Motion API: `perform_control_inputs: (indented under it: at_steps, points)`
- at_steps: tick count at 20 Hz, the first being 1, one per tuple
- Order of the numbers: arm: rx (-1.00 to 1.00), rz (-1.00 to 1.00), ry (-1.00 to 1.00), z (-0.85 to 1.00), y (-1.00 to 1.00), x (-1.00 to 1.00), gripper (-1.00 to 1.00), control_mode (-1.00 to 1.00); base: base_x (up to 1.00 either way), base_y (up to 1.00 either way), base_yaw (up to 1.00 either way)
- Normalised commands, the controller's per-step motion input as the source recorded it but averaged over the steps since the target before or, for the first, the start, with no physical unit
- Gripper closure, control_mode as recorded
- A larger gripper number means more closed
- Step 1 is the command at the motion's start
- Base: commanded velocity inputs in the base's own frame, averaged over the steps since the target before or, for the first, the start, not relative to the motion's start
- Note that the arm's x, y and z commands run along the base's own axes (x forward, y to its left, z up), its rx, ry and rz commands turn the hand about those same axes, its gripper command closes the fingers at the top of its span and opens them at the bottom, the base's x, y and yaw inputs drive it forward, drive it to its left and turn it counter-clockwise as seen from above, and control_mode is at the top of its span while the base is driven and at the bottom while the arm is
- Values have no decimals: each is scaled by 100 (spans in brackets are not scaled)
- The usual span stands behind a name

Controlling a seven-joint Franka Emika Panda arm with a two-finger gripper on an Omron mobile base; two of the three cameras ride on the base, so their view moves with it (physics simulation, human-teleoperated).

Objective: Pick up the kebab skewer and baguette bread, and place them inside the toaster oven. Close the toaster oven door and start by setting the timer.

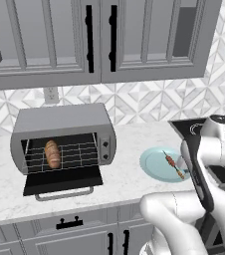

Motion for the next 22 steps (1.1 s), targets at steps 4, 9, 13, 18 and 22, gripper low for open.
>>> perform_control_inputs:
  at_steps: [4,9,13,18,22]
  points:
    - [0,0,3,-39,-3,38,-100,-100,0,0,0]
    - [0,0,5,-38,-2,38,-100,-100,0,0,0]
    - [0,0,4,-33,-13,28,-100,-100,0,0,0]
    - [2,0,1,-24,-6,26,-100,-100,0,0,0]
    - [2,0,0,-20,-18,11,-100,-100,0,0,0]
